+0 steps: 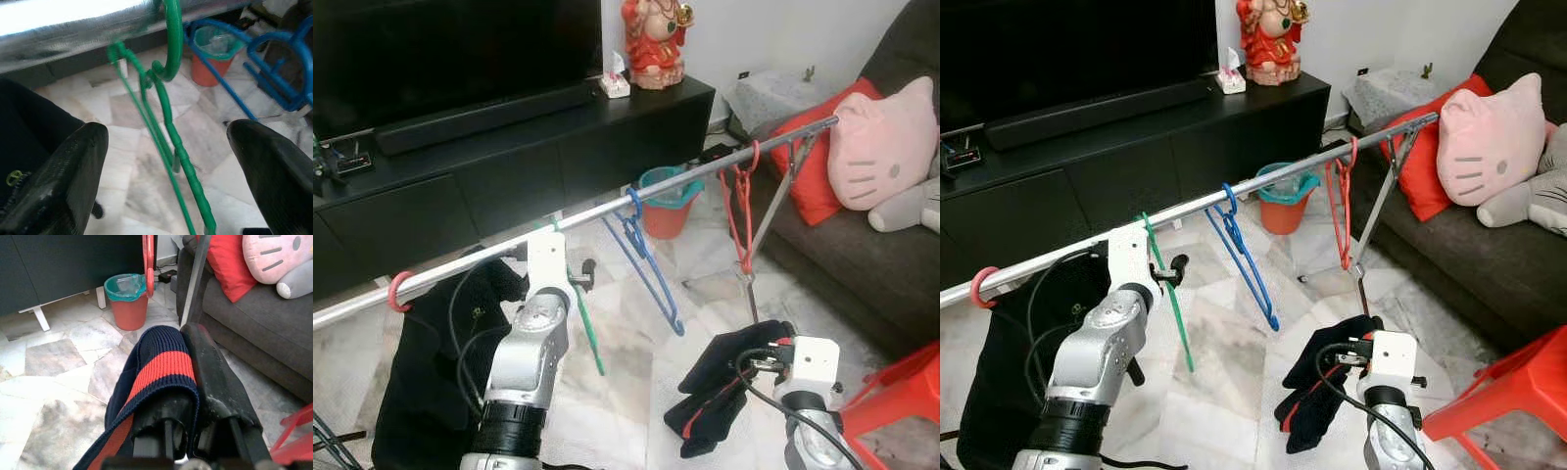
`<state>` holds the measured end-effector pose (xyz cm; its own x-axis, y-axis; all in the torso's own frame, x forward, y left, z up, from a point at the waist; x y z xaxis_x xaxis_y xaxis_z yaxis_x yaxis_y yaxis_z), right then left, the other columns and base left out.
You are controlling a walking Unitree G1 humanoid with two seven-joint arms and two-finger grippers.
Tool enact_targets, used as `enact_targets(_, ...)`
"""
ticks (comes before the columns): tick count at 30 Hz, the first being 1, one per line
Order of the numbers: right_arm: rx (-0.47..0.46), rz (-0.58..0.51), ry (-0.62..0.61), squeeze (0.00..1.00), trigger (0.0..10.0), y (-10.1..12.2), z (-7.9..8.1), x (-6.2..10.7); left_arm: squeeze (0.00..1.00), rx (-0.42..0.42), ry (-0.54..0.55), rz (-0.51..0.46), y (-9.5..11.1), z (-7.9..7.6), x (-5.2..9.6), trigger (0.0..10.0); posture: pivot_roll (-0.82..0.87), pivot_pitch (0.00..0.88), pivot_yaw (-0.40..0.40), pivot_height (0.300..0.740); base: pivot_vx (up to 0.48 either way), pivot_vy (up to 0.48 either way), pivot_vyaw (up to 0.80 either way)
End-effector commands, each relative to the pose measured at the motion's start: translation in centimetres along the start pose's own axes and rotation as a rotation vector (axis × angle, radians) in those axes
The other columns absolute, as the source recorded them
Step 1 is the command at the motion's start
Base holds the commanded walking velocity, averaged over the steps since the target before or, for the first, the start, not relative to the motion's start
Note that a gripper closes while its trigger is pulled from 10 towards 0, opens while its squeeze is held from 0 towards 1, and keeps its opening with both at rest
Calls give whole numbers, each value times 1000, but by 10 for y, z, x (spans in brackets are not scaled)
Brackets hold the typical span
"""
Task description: Hang hanger
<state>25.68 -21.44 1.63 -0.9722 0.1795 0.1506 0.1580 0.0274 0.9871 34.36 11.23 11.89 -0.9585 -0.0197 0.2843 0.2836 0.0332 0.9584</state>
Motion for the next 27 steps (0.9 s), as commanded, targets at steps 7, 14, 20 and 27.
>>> enact_targets(7, -14, -24, 1, 0, 10000, 7, 2, -3, 0, -67, -48, 61, -23, -11, -11, 8824, -121, 0, -3, 740, 0, 0, 0)
enact_targets(14, -15, -25, -5, 0, 10000, 7, 1, -3, 0, -64, -67, 45, -27, -16, -18, 0, -125, 0, -5, 740, 0, 0, 0)
enact_targets(20, -18, -27, -2, 0, 10000, 7, 2, -3, 0, -57, -72, -26, -17, -21, -21, 0, -128, 0, -6, 740, 0, 0, 0)
enact_targets(27, -19, -25, 0, 0, 10000, 7, 3, -3, 0, -59, -83, -43, -16, -23, -23, 0, -128, 0, -7, 740, 0, 0, 0)
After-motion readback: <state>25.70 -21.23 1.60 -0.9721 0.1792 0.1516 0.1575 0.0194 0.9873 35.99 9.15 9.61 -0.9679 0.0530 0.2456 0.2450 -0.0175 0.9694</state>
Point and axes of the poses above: a point about 5 cm out from each wrist's last joint towards the gripper, its own x axis pointing back from the gripper into the wrist, its own y axis along the axis of the wrist's last joint, z = x × y, the point moved 2 cm from there along -x, pointing out of the wrist towards the gripper, and after that the axes turned 1 degree about -x, right-handed, at the moved point
